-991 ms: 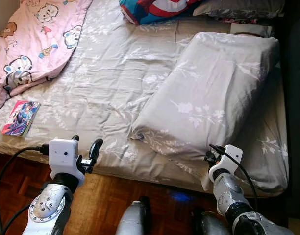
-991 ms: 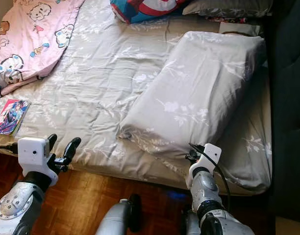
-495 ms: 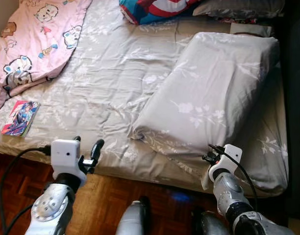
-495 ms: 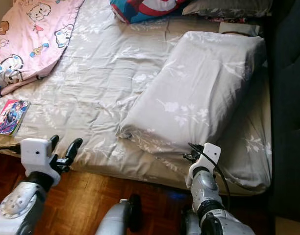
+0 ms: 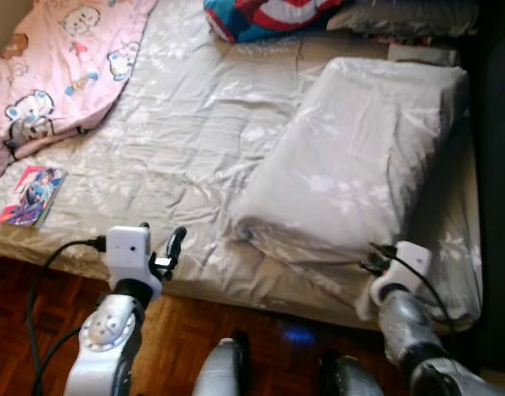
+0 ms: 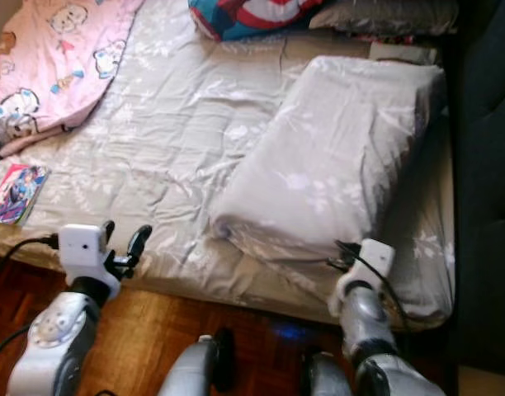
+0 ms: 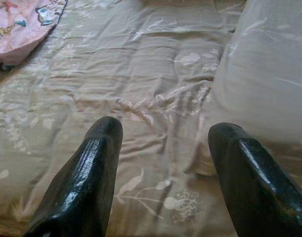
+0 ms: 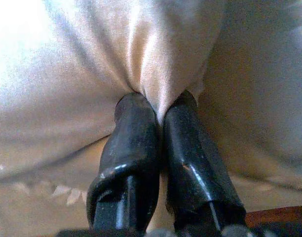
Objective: Clean up the room
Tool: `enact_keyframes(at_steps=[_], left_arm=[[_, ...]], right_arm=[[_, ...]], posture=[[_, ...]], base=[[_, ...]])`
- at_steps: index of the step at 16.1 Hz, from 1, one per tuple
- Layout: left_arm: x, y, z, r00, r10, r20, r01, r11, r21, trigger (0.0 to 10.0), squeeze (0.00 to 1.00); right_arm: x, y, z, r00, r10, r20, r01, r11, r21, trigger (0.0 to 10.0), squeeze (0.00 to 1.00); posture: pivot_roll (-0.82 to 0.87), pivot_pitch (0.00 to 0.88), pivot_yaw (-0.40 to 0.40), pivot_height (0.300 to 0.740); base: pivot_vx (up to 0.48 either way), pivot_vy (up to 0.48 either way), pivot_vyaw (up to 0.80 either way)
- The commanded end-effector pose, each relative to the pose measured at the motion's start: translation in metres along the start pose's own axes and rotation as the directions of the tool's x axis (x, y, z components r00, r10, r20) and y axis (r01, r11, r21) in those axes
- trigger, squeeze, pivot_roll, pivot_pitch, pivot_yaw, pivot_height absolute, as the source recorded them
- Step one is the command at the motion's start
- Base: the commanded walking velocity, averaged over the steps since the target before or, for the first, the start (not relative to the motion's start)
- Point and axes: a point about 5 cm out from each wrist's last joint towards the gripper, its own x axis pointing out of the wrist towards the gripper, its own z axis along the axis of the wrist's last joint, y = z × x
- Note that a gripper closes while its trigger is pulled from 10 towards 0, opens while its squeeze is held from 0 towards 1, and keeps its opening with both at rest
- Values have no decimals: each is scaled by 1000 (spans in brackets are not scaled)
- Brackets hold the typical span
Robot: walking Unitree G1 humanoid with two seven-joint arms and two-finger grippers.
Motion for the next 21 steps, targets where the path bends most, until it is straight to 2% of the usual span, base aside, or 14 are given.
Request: enact_keyframes(at_steps=[1, 6, 8, 10, 12, 16, 17, 21], left_arm=[[-4, 4, -8, 999, 21, -27, -21, 1000, 9, 10000, 0], [7, 1, -15, 1000, 18, -11, -18, 1000, 0, 10000, 0], [8, 1, -17, 1000, 21, -6, -21, 1000, -1, 10000, 0], [8, 3, -20, 1000, 29, -5, -29, 1000, 0, 10000, 0], [8, 3, -21, 999, 32, -4, -32, 999, 0, 10000, 0], [7, 5, -22, 999, 33, -4, -33, 999, 7, 10000, 0], [6, 7, -23, 999, 35, -7, -35, 999, 11, 10000, 0], [5, 6, -26, 999, 26, -21, -26, 1000, 15, 10000, 0]], right_arm=[[-3, -28, 10, 993, -99, 65, 97, 995, 37, 0, 0], [-19, -89, 28, 955, -242, 171, 244, 970, 9, 0, 0], [-29, -120, 40, 921, -332, 202, 338, 941, 8, 0, 0], [-38, -144, 48, 888, -408, 212, 417, 909, 4, 0, 0], [-39, -145, 48, 885, -418, 208, 427, 904, 0, 0, 0], [-35, -127, 30, 915, -372, 156, 378, 926, -8, 0, 0], [-37, -119, 14, 928, -357, 111, 361, 932, -24, 0, 0], [-43, -104, -21, 945, -327, 17, 328, 943, -55, 0, 0]], posture=[[174, 289, 72, 704], [118, 250, 56, 704], [102, 250, 50, 704], [97, 254, 44, 704], [94, 257, 45, 704], [101, 264, 47, 704], [103, 267, 50, 704], [102, 269, 51, 704]], base=[[0, 0, 0], [0, 0, 0], [0, 0, 0], [0, 0, 0], [0, 0, 0], [0, 0, 0], [0, 0, 0], [0, 0, 0]])
